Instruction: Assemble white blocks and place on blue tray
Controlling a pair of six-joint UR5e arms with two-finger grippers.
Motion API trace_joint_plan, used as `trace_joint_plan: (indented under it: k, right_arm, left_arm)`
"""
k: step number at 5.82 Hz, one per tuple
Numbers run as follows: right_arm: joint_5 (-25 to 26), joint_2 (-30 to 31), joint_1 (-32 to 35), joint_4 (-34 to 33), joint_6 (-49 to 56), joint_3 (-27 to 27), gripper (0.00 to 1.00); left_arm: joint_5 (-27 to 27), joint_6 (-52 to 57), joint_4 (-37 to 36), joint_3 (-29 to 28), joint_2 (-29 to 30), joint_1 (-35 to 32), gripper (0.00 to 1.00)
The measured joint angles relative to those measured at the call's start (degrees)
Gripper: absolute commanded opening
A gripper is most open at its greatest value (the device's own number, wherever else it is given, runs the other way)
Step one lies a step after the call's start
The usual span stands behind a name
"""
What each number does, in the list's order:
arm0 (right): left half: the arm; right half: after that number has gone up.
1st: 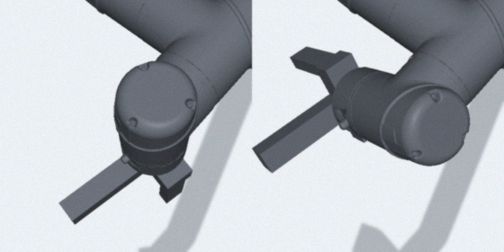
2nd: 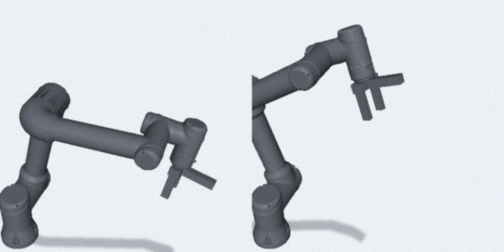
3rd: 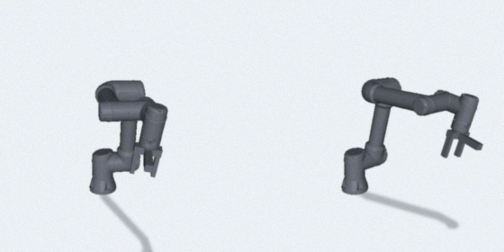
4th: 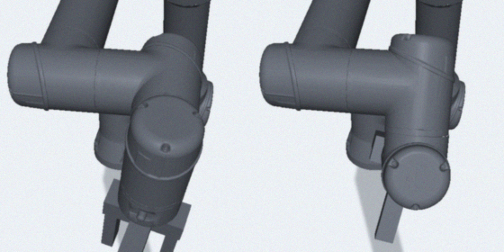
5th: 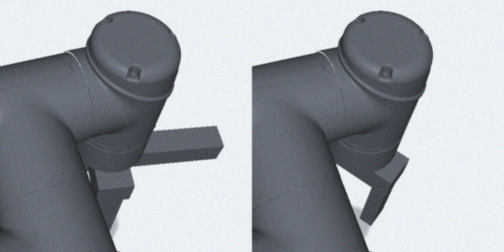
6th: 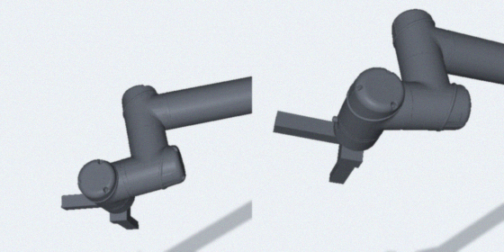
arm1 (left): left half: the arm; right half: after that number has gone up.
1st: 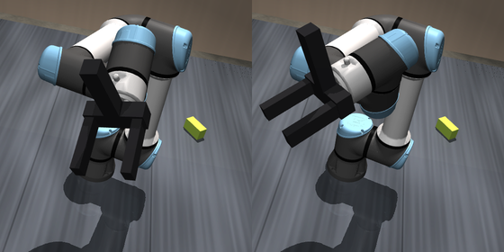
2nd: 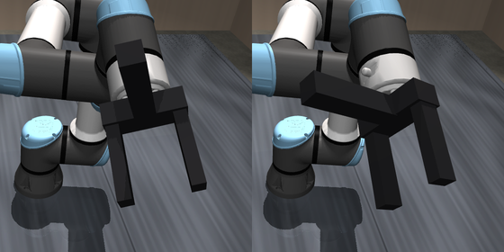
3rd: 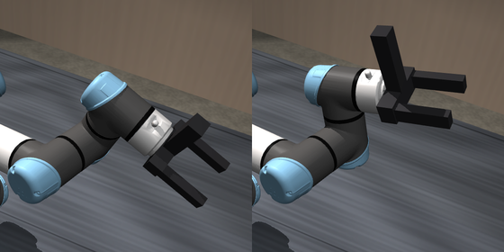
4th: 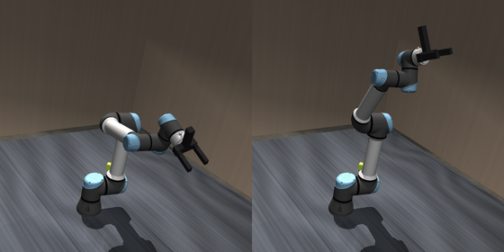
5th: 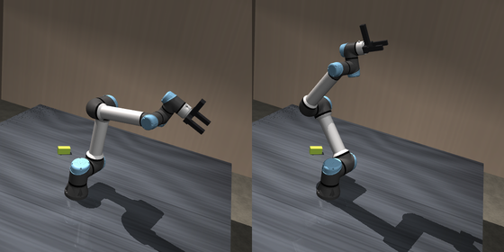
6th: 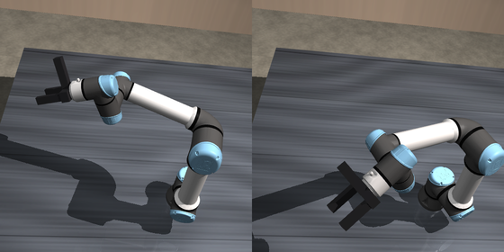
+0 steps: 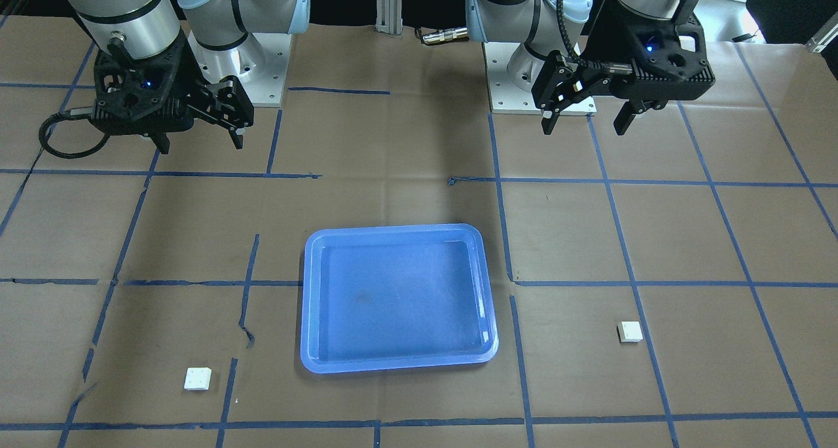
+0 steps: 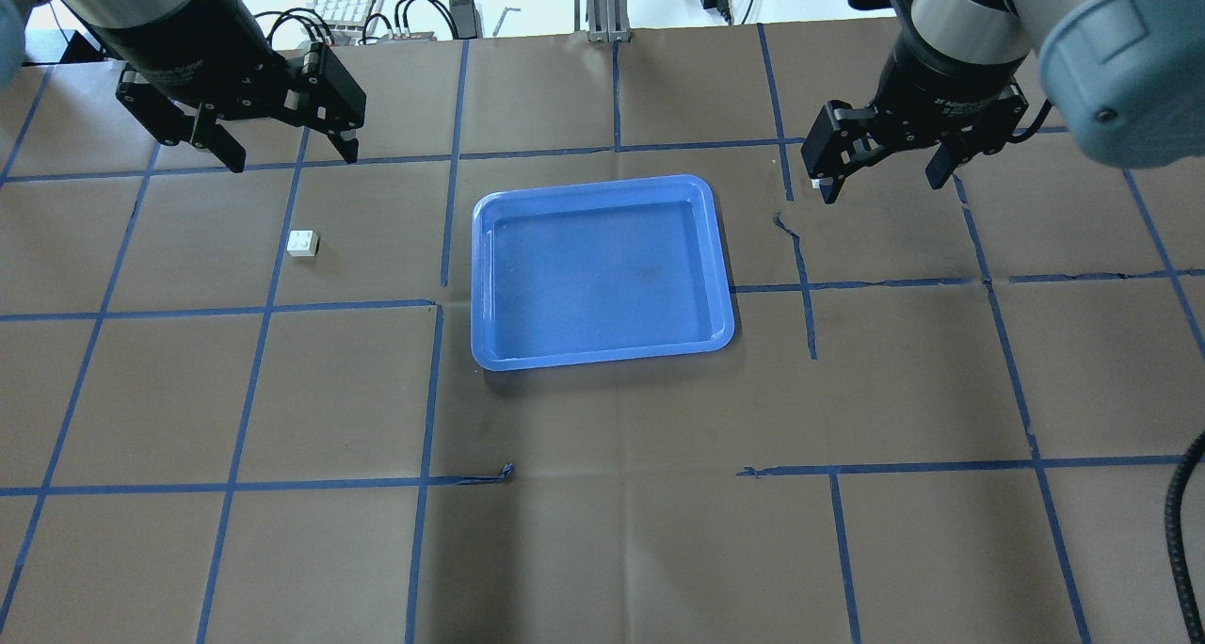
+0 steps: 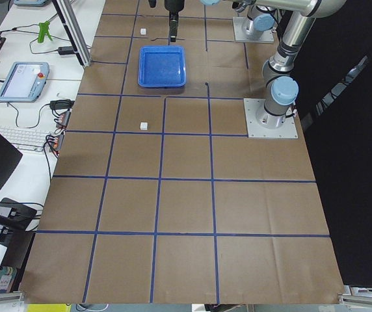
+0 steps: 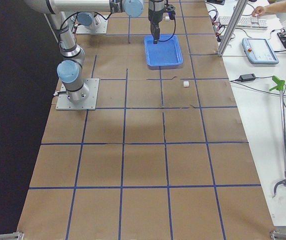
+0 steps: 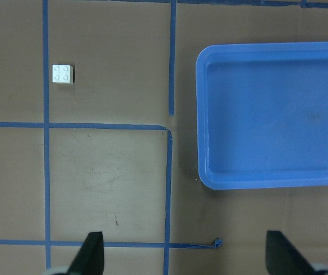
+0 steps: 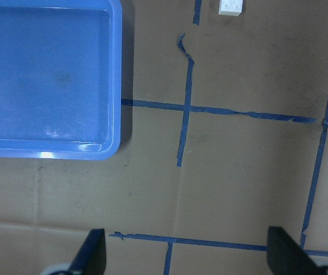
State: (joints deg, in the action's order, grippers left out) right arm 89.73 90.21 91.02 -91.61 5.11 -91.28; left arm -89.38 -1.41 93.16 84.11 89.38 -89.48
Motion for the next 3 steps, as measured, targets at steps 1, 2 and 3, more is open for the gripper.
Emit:
trace_joint_plan:
  k: [1, 2, 3]
  right_arm:
    - [0.0, 0.0, 0.0, -0.1, 0.0, -0.1, 1.0]
    - [-0.1, 0.0, 0.1, -0.2, 0.0, -0.1, 1.0]
    - [-0.1, 0.0, 0.2, -0.2, 0.1, -0.2, 1.0]
  left_arm:
    - [0.0, 0.0, 0.0, 0.0, 0.0, 0.0, 0.99]
    - [0.0, 0.0, 0.1, 0.0, -0.1, 0.0, 0.99]
    - [0.0, 0.0, 0.1, 0.0, -0.1, 0.0, 0.99]
